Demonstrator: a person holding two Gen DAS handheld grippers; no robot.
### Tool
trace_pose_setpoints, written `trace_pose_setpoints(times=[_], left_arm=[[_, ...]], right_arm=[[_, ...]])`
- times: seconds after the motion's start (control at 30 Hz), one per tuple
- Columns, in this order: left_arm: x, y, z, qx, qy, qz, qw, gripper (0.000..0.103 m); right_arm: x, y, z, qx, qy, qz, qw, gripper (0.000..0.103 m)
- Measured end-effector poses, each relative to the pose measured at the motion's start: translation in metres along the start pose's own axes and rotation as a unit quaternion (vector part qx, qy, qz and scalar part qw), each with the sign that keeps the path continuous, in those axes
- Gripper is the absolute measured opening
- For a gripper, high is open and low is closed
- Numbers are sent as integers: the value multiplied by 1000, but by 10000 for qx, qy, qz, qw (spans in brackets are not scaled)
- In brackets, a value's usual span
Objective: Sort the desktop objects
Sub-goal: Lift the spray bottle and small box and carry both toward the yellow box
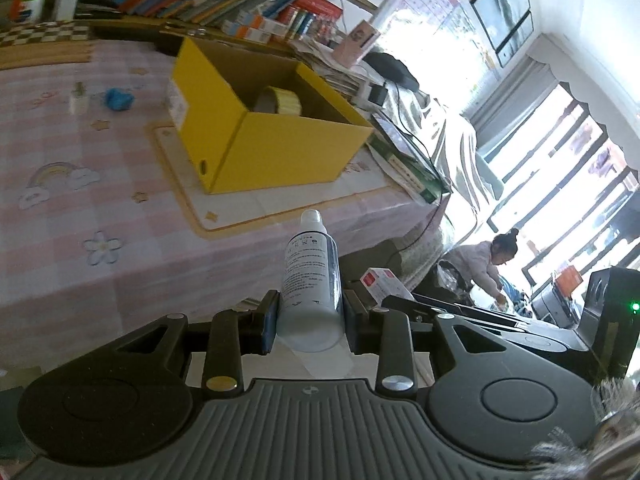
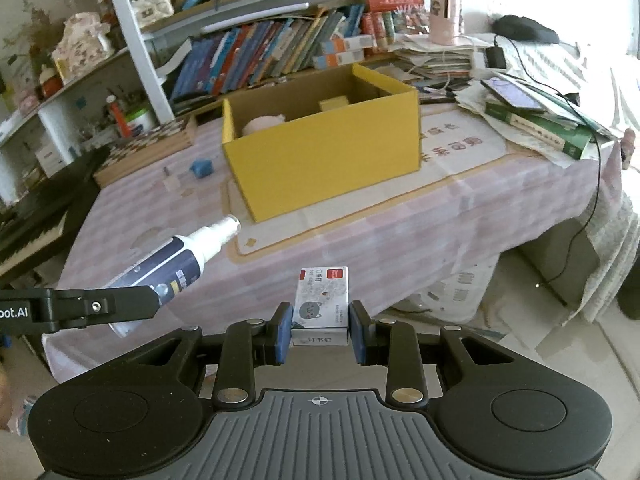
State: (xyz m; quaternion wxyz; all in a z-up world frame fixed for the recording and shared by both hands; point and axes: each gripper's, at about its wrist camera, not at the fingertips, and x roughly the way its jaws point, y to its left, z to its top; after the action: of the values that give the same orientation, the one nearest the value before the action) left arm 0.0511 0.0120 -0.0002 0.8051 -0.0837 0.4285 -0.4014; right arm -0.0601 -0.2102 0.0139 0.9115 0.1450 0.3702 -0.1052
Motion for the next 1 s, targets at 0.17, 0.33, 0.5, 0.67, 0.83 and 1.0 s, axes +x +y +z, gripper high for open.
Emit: trace_pose_setpoints(times=[0.17, 0.33, 0.5, 0.67, 0.83, 1.0], left_arm=[[18, -14, 7, -14, 38, -12, 10000, 30], [38, -28, 15, 8, 79, -31, 10000, 30], [60, -44, 27, 78, 99, -76, 9999, 30], [80, -57, 39, 92, 42, -70, 9999, 30], [91, -63, 58, 27, -179, 37, 9998, 30], [91, -68, 90, 43, -702, 253, 9972, 30]], right_arm=[[5, -20, 10, -11, 49, 17, 10000, 30], [13, -38, 20, -16, 126, 54, 9999, 30], [23, -59, 35, -37, 180, 127, 9998, 30], [33, -77, 51, -94, 169, 201, 9996, 30], [45, -94, 75, -202, 71, 403, 9990, 30], [56, -99, 114, -476, -246, 683, 9962, 30]])
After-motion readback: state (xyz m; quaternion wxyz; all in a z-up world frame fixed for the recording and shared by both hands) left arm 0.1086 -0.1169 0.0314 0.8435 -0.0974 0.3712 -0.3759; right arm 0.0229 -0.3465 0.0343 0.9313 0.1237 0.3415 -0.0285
